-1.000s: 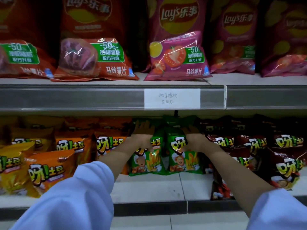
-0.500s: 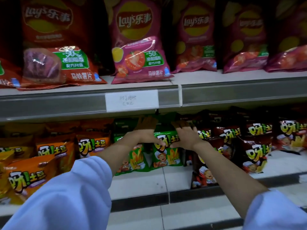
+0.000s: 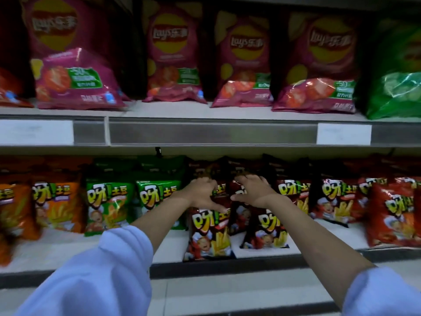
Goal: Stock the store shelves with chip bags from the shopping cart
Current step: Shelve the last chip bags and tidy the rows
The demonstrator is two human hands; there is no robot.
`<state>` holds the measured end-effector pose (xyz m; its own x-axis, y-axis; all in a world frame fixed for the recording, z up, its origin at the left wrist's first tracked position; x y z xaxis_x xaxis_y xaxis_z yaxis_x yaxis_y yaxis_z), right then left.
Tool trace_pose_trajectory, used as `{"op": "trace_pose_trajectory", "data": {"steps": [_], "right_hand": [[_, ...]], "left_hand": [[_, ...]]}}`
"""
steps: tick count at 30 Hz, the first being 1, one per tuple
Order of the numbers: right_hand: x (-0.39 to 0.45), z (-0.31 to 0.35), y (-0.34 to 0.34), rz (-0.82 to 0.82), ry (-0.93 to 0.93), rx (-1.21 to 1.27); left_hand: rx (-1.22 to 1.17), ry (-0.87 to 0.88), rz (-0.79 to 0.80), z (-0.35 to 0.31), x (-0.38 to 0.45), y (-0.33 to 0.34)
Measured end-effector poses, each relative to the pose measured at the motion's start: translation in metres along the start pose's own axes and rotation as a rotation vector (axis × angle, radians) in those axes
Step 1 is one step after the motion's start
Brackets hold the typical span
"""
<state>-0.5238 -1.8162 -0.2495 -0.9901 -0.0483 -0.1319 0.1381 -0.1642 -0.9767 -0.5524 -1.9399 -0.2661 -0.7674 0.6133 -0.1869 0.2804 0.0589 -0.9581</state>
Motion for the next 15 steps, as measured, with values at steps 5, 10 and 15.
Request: {"op": "trace_pose_trajectory", "data": {"steps": [5,10,15], "right_hand": [[0.015,0.000,0.003,0.026,-0.091,-0.008],[0.046,0.024,0.010,0.061,-0.150,0.073],[0.078,0.042,0.029,0.161,-0.119,0.158]], "left_hand": [[0.093,-0.094,0.146,-0.004,-0.004,0.031],[0.147,-0.068,0.096,-0.007,0.000,0.026],[0.172,-0.049,0.004,-0.006,0.003,0.028]]}}
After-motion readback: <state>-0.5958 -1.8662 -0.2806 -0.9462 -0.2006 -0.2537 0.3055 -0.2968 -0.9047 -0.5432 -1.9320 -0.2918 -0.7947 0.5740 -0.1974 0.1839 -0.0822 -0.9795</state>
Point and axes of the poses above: each hand's wrist, its own x-axis towards the middle knuckle, its own y-axis out of the palm, z = x × y, the point moved 9 cm from there along x, towards the middle knuckle
